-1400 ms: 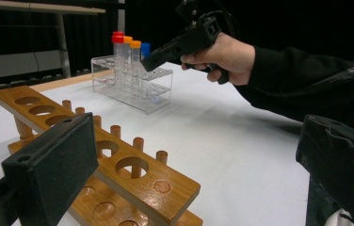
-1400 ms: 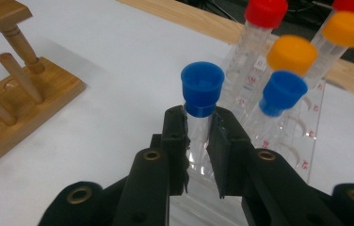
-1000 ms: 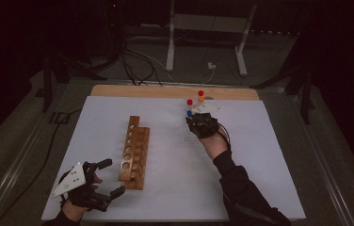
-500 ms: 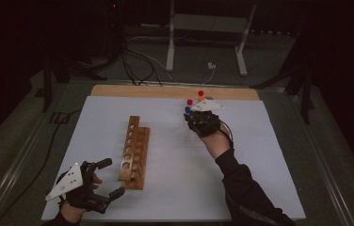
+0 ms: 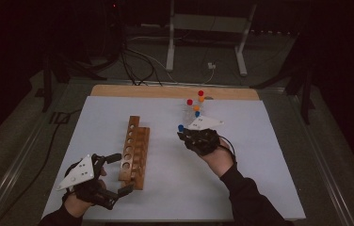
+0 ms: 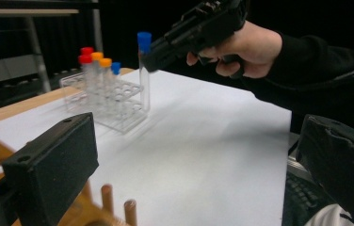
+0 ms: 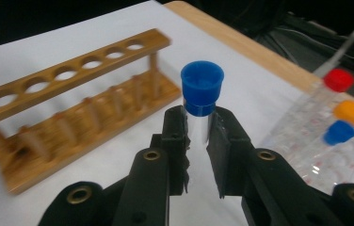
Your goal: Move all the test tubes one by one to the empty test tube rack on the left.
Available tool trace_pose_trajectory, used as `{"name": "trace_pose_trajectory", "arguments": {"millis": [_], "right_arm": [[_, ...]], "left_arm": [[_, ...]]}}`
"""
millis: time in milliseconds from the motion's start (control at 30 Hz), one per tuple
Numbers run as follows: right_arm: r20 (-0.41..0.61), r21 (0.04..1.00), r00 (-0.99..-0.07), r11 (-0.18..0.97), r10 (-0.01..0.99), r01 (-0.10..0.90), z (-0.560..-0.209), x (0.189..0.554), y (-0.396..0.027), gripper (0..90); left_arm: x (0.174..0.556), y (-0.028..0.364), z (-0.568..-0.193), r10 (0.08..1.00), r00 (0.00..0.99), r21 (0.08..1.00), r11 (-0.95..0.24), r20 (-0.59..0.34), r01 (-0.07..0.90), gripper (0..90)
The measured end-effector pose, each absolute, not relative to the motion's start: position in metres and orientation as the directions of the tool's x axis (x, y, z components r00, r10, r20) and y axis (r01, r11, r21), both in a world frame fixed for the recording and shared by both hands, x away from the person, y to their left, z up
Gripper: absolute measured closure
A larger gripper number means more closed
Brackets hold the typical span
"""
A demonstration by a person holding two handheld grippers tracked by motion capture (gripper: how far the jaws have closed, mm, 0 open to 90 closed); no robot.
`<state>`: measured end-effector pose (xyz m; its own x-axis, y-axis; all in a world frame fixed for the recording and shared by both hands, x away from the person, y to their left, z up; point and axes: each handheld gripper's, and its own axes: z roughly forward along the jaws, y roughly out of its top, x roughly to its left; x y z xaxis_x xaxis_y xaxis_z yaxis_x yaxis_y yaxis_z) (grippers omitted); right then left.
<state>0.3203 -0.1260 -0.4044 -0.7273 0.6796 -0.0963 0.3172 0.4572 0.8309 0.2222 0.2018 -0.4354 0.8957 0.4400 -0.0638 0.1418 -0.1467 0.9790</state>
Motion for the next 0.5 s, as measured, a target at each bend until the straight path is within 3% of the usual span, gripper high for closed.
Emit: {"name": "trace_pose_trajectory", "arguments": {"millis": [233, 500], "right_arm": [[-0.056, 0.833, -0.780, 0.460, 0.623, 0.308, -0.409, 0.295, -0.127, 76.9], [-0.025, 0.832, -0.828, 0.470, 0.560, 0.293, -0.420, 0.273, -0.120, 76.9]], "left_arm": [[0.239, 0.192, -0.425, 0.401, 0.905, 0.964, -0.152, -0.140, 0.216, 0.4], [0.256, 0.171, -0.413, 0.350, 0.924, 0.955, -0.185, -0.155, 0.231, 0.4]]}}
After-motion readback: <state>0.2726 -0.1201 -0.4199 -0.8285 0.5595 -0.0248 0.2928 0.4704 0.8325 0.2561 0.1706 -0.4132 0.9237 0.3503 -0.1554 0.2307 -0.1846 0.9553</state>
